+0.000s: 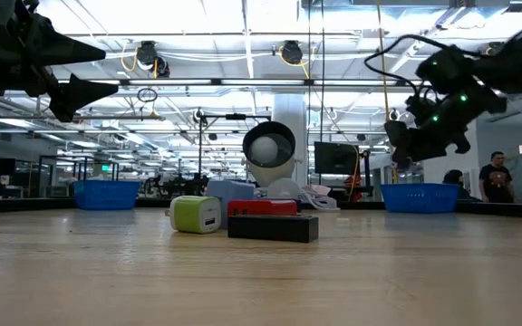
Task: Pick & Place Office items
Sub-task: Put the purple charger adapter into the right blue bin
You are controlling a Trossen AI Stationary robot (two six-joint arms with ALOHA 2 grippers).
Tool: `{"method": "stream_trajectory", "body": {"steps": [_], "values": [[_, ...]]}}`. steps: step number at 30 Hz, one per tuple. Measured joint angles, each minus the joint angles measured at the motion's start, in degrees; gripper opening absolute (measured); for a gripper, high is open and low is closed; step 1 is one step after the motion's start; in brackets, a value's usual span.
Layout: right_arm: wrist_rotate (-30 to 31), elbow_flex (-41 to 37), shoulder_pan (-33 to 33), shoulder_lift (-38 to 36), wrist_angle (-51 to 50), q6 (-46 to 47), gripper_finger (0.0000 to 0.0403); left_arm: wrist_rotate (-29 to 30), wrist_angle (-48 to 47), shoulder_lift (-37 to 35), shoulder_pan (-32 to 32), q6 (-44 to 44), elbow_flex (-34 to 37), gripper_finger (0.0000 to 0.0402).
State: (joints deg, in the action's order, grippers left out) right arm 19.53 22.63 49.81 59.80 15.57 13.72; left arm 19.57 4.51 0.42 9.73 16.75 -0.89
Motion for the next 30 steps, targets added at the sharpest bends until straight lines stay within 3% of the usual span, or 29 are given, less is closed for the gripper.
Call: {"method": "stream_trajectory", "body": {"steps": [6, 22, 30], "values": [[-0.2, 7.5, 4.0, 0.7, -14.3, -0.1, 0.0157, 0.0, 0.0, 0.0, 0.0, 0.0, 0.0, 0.0324], [-3.0, 7.7, 6.0, 4.2, -17.2, 1.7, 0.0150, 0.0, 0.0, 0.0, 0.0, 0.0, 0.0, 0.0324], [1.7, 7.7, 5.2, 8.5, -14.2, 1.7, 0.0158, 0.0, 0.0, 0.0, 0.0, 0.0, 0.0, 0.0324]]}}
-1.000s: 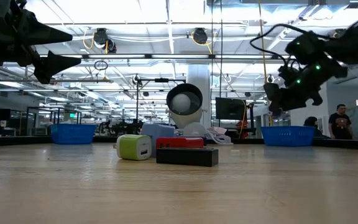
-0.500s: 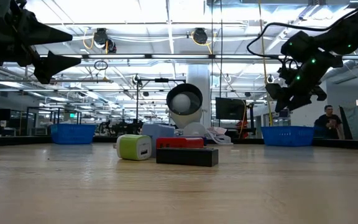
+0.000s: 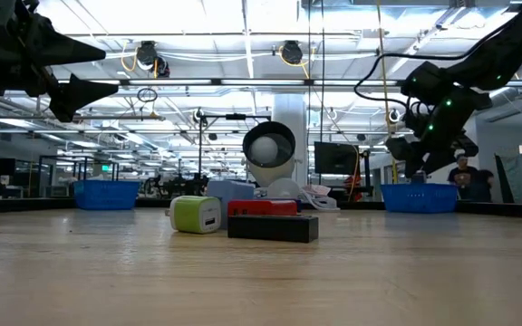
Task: Pick & Place Office items
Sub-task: Put the purple charger adapter into the right blue bin, then put the dark blue digital timer into the left blue bin
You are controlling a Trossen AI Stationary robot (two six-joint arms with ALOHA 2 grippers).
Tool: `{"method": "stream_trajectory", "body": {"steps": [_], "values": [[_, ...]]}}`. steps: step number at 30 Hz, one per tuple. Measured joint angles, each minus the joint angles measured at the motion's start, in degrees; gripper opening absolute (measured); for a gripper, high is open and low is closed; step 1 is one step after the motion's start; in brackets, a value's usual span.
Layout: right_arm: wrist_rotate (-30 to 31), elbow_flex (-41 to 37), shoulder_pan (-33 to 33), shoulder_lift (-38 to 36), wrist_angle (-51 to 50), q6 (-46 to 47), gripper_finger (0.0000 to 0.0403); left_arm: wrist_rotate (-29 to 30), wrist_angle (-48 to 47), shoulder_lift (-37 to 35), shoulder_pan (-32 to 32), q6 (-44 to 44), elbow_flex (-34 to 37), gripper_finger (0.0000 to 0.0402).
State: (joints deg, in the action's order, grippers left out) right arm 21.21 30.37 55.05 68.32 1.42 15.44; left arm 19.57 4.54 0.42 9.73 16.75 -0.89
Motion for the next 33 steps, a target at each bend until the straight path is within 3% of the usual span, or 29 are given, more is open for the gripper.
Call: {"method": "stream_trajectory", "body": {"steps": [17, 33], "values": [[1.2, 0.0, 0.0, 3.2, 0.9, -0.1, 0.0163, 0.0, 0.0, 0.0, 0.0, 0.0, 0.0, 0.0324], [1.1, 0.0, 0.0, 3.2, 1.8, 0.2, 0.0219, 0.0, 0.0, 0.0, 0.0, 0.0, 0.0, 0.0324]]}}
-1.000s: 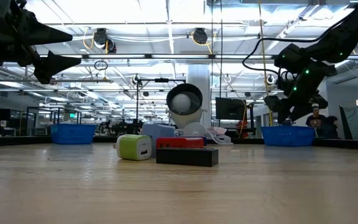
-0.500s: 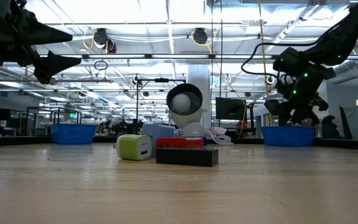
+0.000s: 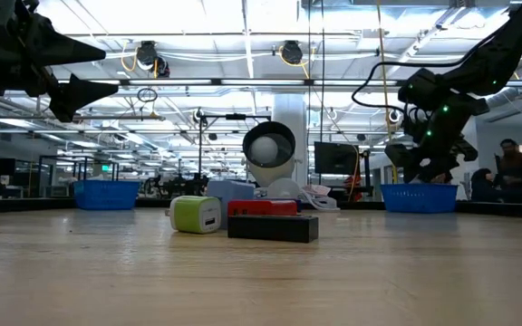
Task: Pick & Place Office items
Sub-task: Put the dark blue digital timer into the left blue bin
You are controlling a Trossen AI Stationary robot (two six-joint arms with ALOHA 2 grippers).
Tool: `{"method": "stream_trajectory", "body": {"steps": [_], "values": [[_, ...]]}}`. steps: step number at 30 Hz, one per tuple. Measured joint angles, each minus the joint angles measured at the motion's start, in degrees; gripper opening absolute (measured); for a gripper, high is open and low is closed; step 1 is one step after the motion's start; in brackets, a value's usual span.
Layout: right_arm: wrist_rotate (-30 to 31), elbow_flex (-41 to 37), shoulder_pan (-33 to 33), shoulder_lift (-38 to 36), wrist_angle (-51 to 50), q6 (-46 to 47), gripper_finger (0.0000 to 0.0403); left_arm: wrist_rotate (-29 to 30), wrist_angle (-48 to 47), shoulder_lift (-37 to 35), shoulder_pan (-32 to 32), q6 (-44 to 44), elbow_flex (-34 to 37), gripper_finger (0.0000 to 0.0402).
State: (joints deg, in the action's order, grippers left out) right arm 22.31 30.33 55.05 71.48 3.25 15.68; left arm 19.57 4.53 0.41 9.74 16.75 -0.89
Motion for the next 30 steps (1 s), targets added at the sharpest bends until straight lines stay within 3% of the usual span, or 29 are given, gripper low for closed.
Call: {"method": "stream_trajectory", "body": {"steps": [6, 14, 18, 30], "values": [[-3.4, 0.0, 0.0, 0.0, 3.7, 0.1, 0.0215, 0.0, 0.0, 0.0, 0.0, 0.0, 0.0, 0.0324], [-21.0, 0.0, -0.5, 0.0, 11.8, 3.0, 0.0212, 0.0, 0.0, 0.0, 0.0, 0.0, 0.0, 0.0324], [-26.9, 0.0, -3.4, 0.0, 14.6, 3.4, 0.0212, 0.0, 0.0, 0.0, 0.0, 0.0, 0.0, 0.0324], [-26.9, 0.0, -17.9, 0.0, 21.6, 3.2, 0.0212, 0.0, 0.0, 0.0, 0.0, 0.0, 0.0, 0.0324]]}}
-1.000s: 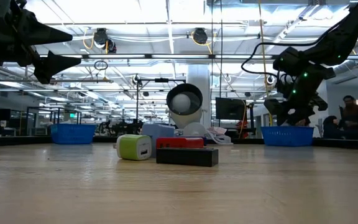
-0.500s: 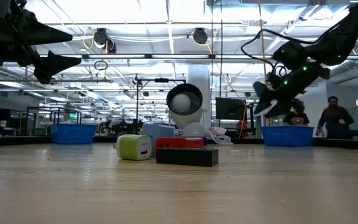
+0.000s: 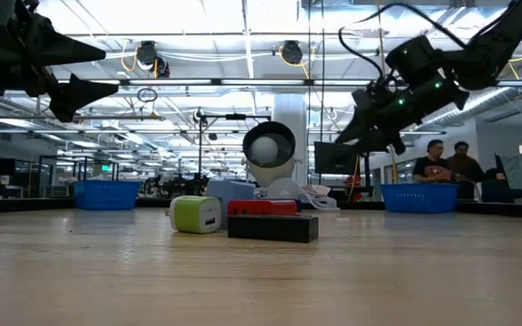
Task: Pick & Place Office items
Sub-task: Put the dark blue digital timer into the left blue bin
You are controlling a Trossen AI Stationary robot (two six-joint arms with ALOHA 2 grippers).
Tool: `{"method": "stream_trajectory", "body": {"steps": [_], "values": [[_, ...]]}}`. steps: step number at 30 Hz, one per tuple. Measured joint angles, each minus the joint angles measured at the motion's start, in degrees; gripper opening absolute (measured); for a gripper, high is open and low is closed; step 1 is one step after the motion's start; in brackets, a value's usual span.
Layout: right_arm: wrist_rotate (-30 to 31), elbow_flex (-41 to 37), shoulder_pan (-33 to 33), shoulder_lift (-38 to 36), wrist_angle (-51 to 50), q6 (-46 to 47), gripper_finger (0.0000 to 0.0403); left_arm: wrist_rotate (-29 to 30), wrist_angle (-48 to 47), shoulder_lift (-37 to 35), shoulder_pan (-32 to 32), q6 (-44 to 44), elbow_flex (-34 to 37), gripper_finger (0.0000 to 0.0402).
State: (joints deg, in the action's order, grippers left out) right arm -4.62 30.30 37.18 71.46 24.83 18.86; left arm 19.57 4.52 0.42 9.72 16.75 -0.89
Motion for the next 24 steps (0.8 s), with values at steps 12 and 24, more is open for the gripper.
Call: {"method": "stream_trajectory", "body": {"steps": [12, 24], "values": [[0.0, 0.0, -12.7, 0.0, 8.3, 0.0, 0.0212, 0.0, 0.0, 0.0, 0.0, 0.0, 0.0, 0.0324], [0.0, 0.0, -22.6, 0.0, 10.5, -3.5, 0.0212, 0.0, 0.0, 0.0, 0.0, 0.0, 0.0, 0.0324]]}}
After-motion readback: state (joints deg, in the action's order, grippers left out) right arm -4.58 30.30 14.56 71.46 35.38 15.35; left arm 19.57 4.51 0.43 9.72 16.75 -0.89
